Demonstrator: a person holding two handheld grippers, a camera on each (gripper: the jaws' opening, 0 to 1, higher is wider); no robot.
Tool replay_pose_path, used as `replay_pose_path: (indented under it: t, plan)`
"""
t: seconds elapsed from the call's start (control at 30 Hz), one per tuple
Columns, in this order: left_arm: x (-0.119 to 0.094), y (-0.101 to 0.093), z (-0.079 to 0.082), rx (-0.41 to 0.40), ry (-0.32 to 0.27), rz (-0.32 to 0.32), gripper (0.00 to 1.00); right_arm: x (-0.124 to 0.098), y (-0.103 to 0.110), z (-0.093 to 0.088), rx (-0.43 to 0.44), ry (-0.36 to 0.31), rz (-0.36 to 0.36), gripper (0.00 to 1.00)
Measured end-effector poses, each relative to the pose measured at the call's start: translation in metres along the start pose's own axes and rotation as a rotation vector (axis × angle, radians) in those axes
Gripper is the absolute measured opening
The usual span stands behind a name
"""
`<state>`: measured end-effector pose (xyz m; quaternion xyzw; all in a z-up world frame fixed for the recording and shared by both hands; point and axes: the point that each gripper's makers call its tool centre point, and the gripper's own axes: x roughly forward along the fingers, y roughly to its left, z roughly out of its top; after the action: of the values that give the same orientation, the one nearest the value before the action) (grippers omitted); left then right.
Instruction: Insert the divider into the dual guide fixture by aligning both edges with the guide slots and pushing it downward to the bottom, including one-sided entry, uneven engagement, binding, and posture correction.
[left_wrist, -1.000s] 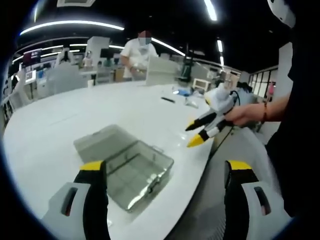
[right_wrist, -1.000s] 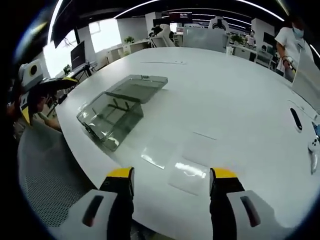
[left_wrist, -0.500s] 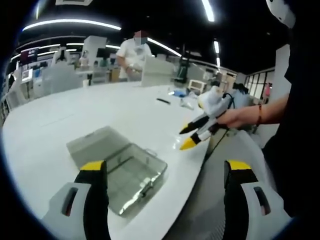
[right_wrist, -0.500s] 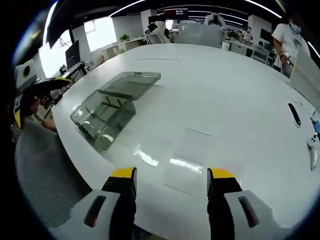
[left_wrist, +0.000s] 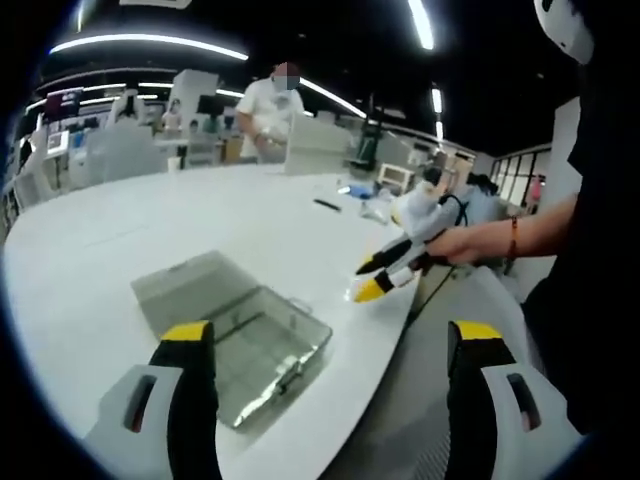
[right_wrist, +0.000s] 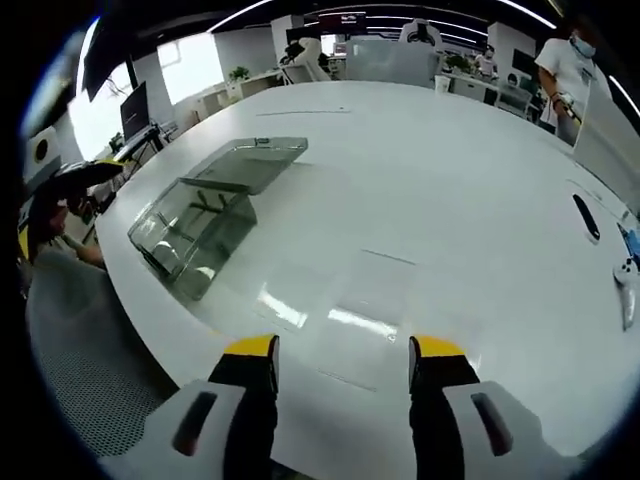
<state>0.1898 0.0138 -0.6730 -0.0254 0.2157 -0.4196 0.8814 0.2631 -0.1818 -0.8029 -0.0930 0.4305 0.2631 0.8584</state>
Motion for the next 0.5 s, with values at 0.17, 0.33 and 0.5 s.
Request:
replay_pose_path:
  t: [0.17, 0.33, 0.5]
  plan:
    - [-0.0012, 0.0030, 0.0012, -0.013, -0.013, 0.004, 0.95, 0.0025, -0.0030, -0.0015, -0.005, 0.015, -0.007, 0.46]
    - [-0.0018, 0.0037, 0.0003, -0.017, -0.014, 0.004, 0.95, 0.0040, -0.0051, -0.0007, -0.007, 0.021, -0.018, 0.44]
    - [-0.0031, 0.0034, -0.0022, -0.024, -0.013, 0.005, 0.94, 0.0057, -0.0035, -0.0043, -0.049, 0.053, -0.034, 0.43]
